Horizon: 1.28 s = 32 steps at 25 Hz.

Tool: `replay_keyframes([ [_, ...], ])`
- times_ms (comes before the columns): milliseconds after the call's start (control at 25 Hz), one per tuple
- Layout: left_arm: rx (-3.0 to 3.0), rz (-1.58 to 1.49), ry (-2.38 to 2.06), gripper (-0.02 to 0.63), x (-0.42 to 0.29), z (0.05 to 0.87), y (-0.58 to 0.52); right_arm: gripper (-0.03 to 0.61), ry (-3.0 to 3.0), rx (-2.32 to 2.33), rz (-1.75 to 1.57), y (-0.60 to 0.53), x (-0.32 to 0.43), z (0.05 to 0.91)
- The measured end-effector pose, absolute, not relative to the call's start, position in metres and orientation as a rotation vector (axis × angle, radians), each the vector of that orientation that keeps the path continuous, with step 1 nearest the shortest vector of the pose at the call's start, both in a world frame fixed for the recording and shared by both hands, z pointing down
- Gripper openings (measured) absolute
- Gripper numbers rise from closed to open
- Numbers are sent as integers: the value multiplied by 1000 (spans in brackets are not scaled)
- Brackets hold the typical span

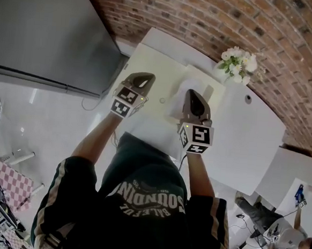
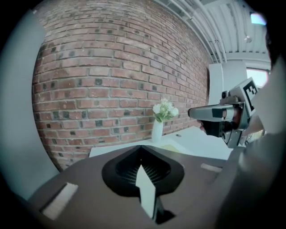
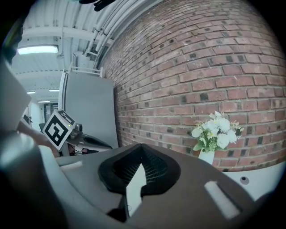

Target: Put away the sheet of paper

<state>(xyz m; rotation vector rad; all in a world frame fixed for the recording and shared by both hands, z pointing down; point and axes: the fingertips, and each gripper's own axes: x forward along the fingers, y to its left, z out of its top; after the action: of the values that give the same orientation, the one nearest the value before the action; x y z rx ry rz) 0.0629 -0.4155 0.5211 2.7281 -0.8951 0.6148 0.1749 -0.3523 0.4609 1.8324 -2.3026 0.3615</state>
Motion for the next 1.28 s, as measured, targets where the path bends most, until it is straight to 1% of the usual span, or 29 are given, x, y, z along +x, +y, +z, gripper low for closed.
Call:
replay_keyframes([
  [240,2755,522,-980,11,48,483,-416,-2,-2351,1796,283,-359,166,437],
  [440,2759,487,-1010,11,39,468,-410,-2,-2369,1767,256,-358,156,432],
  [760,2748,488,-1007,11,37,470,-406,-2,-2378,1737,249,-356,152,435],
  [1280,2760,508,-950,11,58,476,-401,-2,-2357,1749,257,-353,166,439],
])
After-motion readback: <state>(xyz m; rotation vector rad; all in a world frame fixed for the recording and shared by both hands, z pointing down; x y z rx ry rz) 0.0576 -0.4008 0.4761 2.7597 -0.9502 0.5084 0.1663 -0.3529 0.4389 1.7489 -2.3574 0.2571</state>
